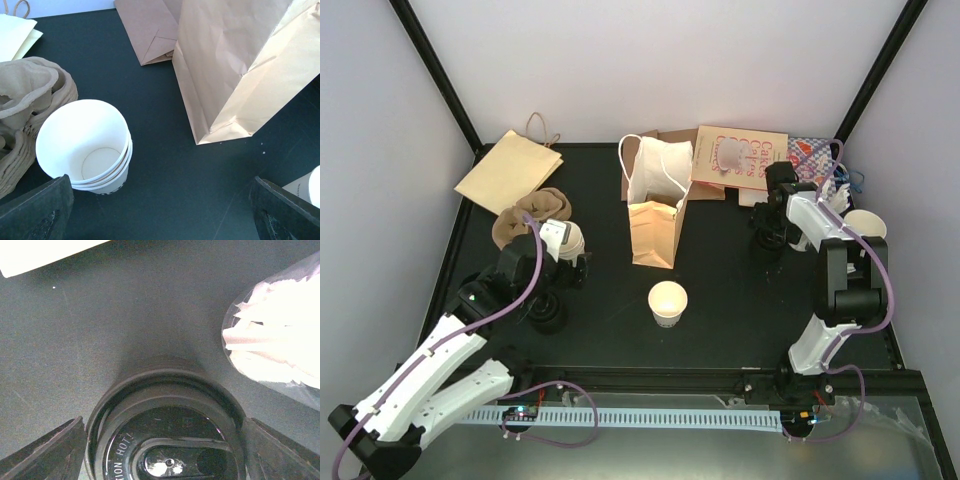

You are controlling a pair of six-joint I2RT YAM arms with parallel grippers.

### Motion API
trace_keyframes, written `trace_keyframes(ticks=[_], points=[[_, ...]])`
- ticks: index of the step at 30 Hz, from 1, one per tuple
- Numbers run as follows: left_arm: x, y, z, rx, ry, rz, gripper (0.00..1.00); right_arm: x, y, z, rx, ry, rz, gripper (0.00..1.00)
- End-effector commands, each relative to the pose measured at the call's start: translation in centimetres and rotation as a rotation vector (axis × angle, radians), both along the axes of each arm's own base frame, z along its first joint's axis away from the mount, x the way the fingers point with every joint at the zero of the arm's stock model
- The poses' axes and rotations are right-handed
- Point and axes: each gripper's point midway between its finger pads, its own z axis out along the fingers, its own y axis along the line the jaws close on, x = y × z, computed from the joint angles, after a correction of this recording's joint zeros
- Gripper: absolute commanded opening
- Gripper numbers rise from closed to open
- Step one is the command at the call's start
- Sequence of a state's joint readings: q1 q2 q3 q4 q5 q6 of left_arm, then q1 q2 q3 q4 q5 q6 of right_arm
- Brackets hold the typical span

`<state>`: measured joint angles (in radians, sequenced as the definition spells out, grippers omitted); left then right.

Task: Pack the takeout coffee

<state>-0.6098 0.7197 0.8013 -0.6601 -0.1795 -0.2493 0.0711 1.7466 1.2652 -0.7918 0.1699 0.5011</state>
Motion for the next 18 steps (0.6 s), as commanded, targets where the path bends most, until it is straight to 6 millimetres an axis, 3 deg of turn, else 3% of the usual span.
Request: trace_keyframes(ticks=[1,5,18], points=[[0.3,-0.2,0.5,-0.008,-0.023,-0.011,0.99,0.3,0.0,-0.1,0.015,-0.016,-0.015,0.85],[0.3,-0.2,0.5,-0.005,-0.022,-0.012,0.99,0.1,0.1,-0.2,0.018,-0.014,-0.012,0.78],[0.3,-0.2,0.5,-0.001,-0.025,-0.009,0.99,-0.3,0.4,1.6,0.028,-0.041,0.007,0.77]])
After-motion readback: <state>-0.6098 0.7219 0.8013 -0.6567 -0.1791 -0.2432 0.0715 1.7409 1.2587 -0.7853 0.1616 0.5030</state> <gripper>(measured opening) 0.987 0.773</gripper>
